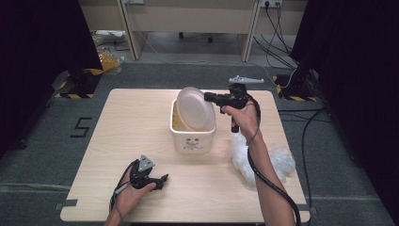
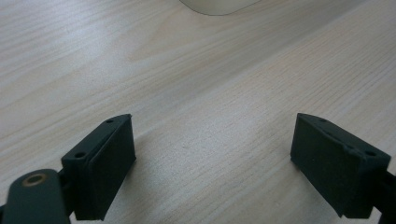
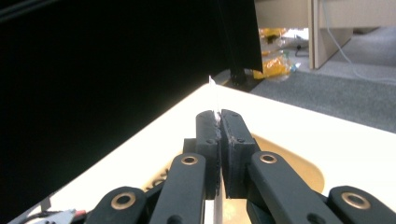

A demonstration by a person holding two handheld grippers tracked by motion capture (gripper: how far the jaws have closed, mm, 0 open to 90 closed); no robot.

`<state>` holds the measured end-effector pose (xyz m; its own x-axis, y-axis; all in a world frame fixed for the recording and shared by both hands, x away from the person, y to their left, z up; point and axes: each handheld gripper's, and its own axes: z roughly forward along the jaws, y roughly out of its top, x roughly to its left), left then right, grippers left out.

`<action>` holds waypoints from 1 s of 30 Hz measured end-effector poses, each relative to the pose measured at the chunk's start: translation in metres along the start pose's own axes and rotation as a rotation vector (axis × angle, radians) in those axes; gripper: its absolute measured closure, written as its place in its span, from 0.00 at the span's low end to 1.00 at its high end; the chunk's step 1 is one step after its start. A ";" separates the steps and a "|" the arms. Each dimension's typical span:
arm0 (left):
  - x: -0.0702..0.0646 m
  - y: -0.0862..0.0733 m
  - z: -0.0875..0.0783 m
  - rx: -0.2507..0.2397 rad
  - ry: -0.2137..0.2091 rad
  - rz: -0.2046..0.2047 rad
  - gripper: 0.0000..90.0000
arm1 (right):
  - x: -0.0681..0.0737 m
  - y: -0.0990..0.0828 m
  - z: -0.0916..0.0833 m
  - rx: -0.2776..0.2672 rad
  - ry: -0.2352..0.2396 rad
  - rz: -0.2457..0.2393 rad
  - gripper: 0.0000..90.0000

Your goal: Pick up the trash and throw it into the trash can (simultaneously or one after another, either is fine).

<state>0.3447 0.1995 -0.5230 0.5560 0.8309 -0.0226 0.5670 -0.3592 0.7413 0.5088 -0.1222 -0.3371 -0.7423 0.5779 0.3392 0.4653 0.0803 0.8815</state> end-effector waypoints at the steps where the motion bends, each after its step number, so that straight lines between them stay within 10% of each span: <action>1: 0.000 0.000 0.000 0.000 0.000 0.000 0.14 | -0.002 -0.003 0.003 0.005 0.005 0.007 0.97; 8: 0.000 0.000 0.000 0.003 -0.002 0.000 0.14 | -0.012 -0.020 0.018 0.056 -0.018 0.028 0.97; 16: 0.000 0.000 0.000 0.002 -0.001 0.001 0.14 | -0.013 -0.021 0.019 0.084 -0.142 -0.071 0.91; 30: 0.000 0.000 0.000 0.003 -0.001 0.001 0.14 | 0.001 -0.015 0.009 0.111 -0.170 -0.166 0.90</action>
<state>0.3447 0.1997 -0.5228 0.5572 0.8300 -0.0223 0.5678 -0.3613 0.7396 0.5058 -0.1155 -0.3528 -0.7256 0.6769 0.1240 0.4005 0.2689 0.8760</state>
